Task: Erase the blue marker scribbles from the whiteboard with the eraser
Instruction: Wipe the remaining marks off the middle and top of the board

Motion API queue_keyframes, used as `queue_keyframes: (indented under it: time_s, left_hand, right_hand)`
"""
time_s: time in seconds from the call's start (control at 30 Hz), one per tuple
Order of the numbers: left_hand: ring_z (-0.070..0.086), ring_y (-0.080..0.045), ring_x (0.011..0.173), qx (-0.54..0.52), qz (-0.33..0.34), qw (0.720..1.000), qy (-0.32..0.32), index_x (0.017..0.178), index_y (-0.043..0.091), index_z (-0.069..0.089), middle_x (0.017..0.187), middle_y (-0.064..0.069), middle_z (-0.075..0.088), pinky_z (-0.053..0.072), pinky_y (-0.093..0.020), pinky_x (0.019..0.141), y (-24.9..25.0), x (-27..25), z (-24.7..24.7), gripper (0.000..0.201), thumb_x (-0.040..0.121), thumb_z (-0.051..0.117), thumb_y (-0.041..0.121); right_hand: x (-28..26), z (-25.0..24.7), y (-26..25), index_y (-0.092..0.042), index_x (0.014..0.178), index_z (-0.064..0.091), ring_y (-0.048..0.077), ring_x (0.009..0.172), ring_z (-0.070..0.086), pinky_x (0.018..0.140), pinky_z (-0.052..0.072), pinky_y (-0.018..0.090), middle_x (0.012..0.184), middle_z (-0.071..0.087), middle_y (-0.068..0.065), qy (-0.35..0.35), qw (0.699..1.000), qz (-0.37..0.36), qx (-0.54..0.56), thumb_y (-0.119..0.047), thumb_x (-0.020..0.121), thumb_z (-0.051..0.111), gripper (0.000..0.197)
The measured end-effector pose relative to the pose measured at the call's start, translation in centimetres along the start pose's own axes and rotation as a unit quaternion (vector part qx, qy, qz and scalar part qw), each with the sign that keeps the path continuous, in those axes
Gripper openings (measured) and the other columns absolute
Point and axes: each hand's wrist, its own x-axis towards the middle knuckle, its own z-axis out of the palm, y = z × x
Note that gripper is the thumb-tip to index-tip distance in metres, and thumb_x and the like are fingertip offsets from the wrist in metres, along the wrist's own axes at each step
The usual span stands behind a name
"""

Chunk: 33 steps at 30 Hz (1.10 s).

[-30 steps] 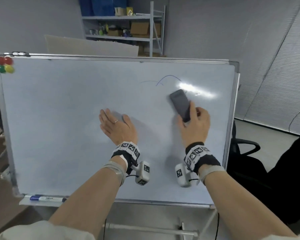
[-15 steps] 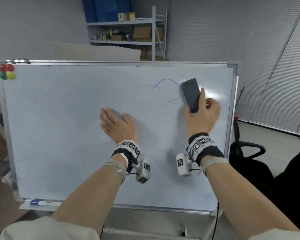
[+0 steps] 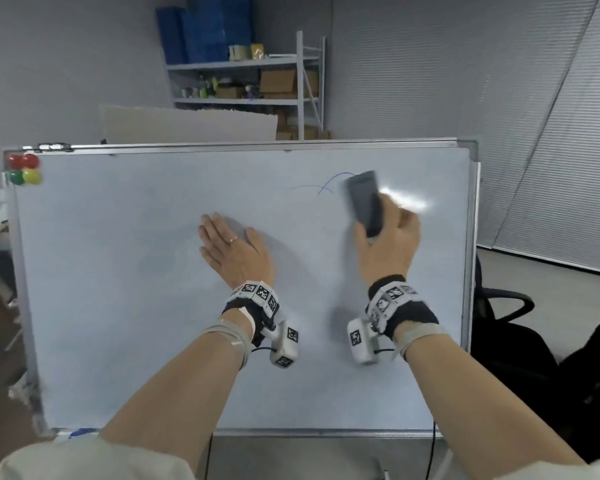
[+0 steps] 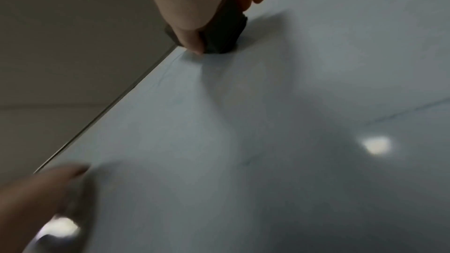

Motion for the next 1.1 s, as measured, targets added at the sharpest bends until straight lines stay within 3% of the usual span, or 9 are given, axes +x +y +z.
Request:
queue_keyframes:
  time_s: [0.13,0.33,0.5,0.6,0.67,0.83,0.97,1.0,1.1]
  left_hand:
    - [0.004,-0.026,0.154,-0.012,0.005,1.0,-0.008,0.158,0.01,0.01,0.166,-0.008,0.004,0.009,-0.049,0.123,0.1,0.5,-0.1,0.068,0.1,0.038,0.034]
    - [0.006,-0.026,0.153,-0.019,0.009,1.0,-0.002,0.158,0.012,0.012,0.166,-0.008,0.004,0.01,-0.049,0.123,-0.6,1.8,-0.5,0.066,0.1,0.036,0.035]
    - [0.006,-0.026,0.153,-0.009,-0.002,1.0,-0.009,0.158,0.01,0.011,0.166,-0.008,0.004,0.011,-0.049,0.122,-1.3,2.6,-0.5,0.067,0.101,0.038,0.034]
    - [0.007,-0.027,0.153,-0.007,-0.003,1.0,-0.01,0.158,0.008,0.011,0.166,-0.009,0.005,0.014,-0.05,0.121,-1.7,2.7,-0.5,0.067,0.101,0.036,0.034]
    - [0.008,-0.027,0.153,-0.004,-0.002,1.0,-0.01,0.158,0.008,0.012,0.166,-0.009,0.006,0.015,-0.051,0.121,-1.9,2.6,-0.4,0.067,0.101,0.036,0.034]
    - [0.004,-0.026,0.153,0.0,-0.002,1.0,-0.015,0.158,0.009,0.012,0.166,-0.008,0.004,0.008,-0.049,0.123,-1.6,2.5,0.1,0.067,0.101,0.037,0.034]
    - [0.006,-0.027,0.153,0.0,0.004,1.0,-0.004,0.158,0.009,0.012,0.166,-0.009,0.006,0.009,-0.049,0.123,-2.1,2.8,0.1,0.067,0.1,0.035,0.034]
    - [0.006,-0.027,0.153,0.003,0.002,1.0,-0.004,0.157,0.009,0.012,0.166,-0.009,0.006,0.009,-0.05,0.123,-2.3,2.9,0.0,0.067,0.1,0.036,0.034]
    - [0.006,-0.028,0.153,0.008,-0.01,1.0,0.001,0.157,0.008,0.013,0.165,-0.011,0.006,0.011,-0.051,0.122,-2.9,3.4,-0.4,0.066,0.101,0.037,0.033]
  right_hand:
    - [-1.8,2.4,-2.8,-0.029,0.132,0.061,0.024,0.097,0.047,0.087,0.046,0.043,0.112,0.053,0.008,-0.065,0.98,-0.18,-0.056,-0.029,0.081,0.074,0.052]
    - [1.4,2.3,-2.2,-0.039,0.139,0.053,0.016,0.099,0.047,0.093,0.05,0.034,0.113,0.039,-0.003,0.086,0.992,0.085,0.039,-0.031,0.084,0.072,0.059]
    - [0.9,4.0,-4.0,-0.029,0.14,0.056,0.024,0.094,0.047,0.086,0.045,0.037,0.112,0.053,0.01,-0.067,0.964,-0.249,-0.065,-0.031,0.084,0.071,0.058]
    - [2.5,3.4,-2.2,-0.034,0.142,0.054,0.015,0.093,0.039,0.089,0.041,0.027,0.111,0.048,0.006,0.068,0.997,-0.039,-0.017,-0.035,0.084,0.066,0.059]
    - [2.3,3.2,-2.0,-0.036,0.145,0.05,0.014,0.093,0.041,0.089,0.048,0.032,0.111,0.042,0.002,0.105,0.991,0.076,0.011,-0.036,0.085,0.068,0.063]
    - [0.9,4.6,-3.6,-0.027,0.143,0.053,0.025,0.093,0.049,0.085,0.046,0.037,0.11,0.053,0.011,-0.046,0.965,-0.245,-0.082,-0.031,0.085,0.071,0.061]
    - [2.6,4.4,-2.9,-0.032,0.145,0.05,0.019,0.091,0.046,0.086,0.047,0.03,0.109,0.045,0.005,0.116,0.991,0.068,0.012,-0.031,0.084,0.071,0.064]
    - [2.7,4.7,-3.2,-0.032,0.145,0.05,0.019,0.09,0.045,0.086,0.046,0.029,0.108,0.043,0.004,0.09,0.995,0.043,0.009,-0.031,0.083,0.072,0.065]
    - [1.7,6.0,-5.1,-0.028,0.144,0.052,0.024,0.093,0.048,0.087,0.045,0.037,0.109,0.051,0.01,-0.046,0.973,-0.217,-0.065,-0.031,0.083,0.072,0.065]
